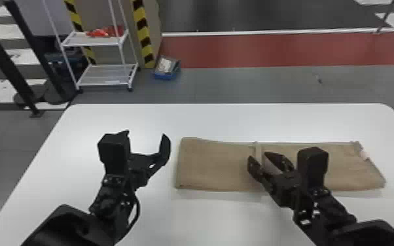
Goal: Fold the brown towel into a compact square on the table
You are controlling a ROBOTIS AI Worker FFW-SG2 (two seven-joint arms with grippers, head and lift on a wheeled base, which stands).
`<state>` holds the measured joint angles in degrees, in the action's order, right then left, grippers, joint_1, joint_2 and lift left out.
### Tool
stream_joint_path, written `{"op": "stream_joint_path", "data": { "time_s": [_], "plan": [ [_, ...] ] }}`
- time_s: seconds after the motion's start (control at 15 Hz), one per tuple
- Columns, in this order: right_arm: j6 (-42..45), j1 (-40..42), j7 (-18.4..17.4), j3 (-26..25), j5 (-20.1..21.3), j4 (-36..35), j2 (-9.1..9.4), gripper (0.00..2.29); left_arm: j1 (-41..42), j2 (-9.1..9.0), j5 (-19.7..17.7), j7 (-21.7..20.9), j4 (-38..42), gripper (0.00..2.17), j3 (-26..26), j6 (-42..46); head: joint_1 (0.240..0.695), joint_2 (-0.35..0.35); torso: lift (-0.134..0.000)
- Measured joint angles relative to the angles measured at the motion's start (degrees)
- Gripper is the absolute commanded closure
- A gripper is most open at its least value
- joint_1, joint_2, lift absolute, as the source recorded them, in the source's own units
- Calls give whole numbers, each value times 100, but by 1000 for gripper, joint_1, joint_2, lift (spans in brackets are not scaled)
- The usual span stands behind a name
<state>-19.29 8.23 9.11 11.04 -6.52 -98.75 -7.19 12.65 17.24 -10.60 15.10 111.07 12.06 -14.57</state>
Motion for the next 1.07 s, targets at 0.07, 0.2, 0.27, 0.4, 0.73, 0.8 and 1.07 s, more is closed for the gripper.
{"op": "stream_joint_path", "data": {
  "time_s": [0.07, 0.2, 0.27, 0.4, 0.73, 0.8, 1.07],
  "plan": [
    [-91, -1, -29, 23, 37, -11, 16, 643, 28, 4, -3, -7, 7, 70, -38, 1, 695, 110, -125],
    [-136, 66, -118, 37, 117, -109, 18, 643, 43, 3, -15, -14, 11, 70, -53, 2, 695, 112, -125],
    [-165, 88, -123, 30, 140, -143, 14, 647, 44, -1, -19, -22, 12, 70, -48, 2, 695, 111, -125],
    [-204, 98, -120, 14, 160, -160, 3, 647, 45, -16, -21, -26, 12, 70, -28, 2, 695, 104, -125],
    [-294, 104, -102, 30, 168, -187, -16, 1150, 55, -36, -21, -18, 7, 70, -19, -43, 695, 103, -125],
    [-321, 108, -102, 30, 168, -197, -18, 1183, 62, -37, -21, -17, 4, 70, -19, -48, 695, 103, -125],
    [-395, 162, -94, 7, 130, -340, -22, 1450, 79, -44, -21, -10, 18, 70, -20, -88, 695, 104, -125]
  ]
}}
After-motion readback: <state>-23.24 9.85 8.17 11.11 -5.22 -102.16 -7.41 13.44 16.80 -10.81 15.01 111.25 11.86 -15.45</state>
